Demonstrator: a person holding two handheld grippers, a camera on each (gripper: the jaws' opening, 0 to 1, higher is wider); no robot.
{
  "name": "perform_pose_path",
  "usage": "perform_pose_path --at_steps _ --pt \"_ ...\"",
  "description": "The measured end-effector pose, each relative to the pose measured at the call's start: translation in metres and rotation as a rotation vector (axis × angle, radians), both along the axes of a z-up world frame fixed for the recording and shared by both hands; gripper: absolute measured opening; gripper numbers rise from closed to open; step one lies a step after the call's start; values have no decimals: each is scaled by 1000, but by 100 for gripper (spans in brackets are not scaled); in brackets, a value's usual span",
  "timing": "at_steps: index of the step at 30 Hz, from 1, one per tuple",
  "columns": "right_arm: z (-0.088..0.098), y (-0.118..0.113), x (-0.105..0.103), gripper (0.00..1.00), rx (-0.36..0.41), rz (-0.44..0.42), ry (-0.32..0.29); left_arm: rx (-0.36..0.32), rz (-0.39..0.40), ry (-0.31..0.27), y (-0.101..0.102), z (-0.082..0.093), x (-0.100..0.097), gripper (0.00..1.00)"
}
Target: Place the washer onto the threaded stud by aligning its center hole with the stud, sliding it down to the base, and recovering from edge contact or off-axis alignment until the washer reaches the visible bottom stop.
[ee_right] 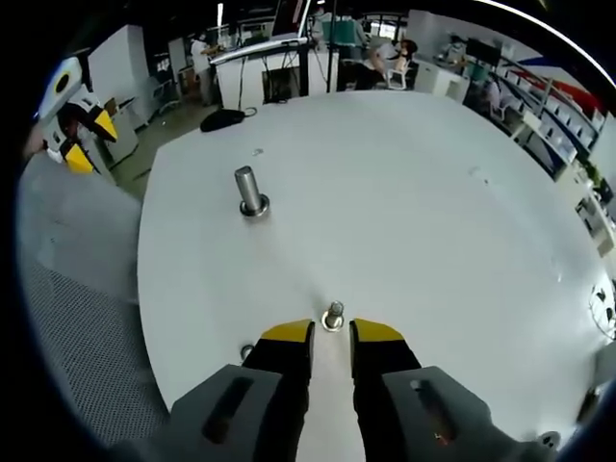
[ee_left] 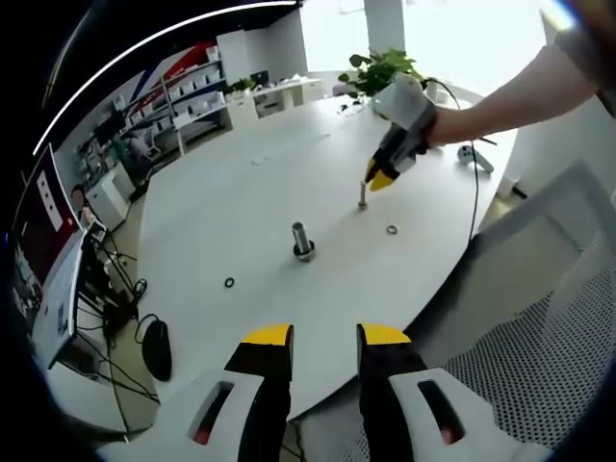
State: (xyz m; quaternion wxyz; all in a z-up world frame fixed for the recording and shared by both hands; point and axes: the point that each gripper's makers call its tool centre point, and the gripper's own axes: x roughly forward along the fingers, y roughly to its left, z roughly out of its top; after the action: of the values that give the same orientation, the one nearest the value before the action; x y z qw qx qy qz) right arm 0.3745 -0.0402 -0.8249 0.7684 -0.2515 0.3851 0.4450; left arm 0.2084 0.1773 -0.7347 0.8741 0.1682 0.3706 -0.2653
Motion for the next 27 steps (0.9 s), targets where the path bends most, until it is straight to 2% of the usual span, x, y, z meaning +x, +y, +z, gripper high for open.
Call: perform_pose_path --at_steps 4,7,14,23,27 --pt "2 -5 -7 18 9 -23 6 -3 -3 -1 -1 1 0 24" --pt "13 -1 -14 19 94 -81 20 -7 -3 -4 -1 1 0 24" --pt "29 -6 -33 20 162 -119 -13 -15 2 -7 -1 2 1 24" --pt "16 -10 -52 21 113 -79 8 -5 -5 -4 -2 1 -1 24" --pt "4 -9 -58 22 102 -75 37 -8 -2 -6 -1 2 0 24"
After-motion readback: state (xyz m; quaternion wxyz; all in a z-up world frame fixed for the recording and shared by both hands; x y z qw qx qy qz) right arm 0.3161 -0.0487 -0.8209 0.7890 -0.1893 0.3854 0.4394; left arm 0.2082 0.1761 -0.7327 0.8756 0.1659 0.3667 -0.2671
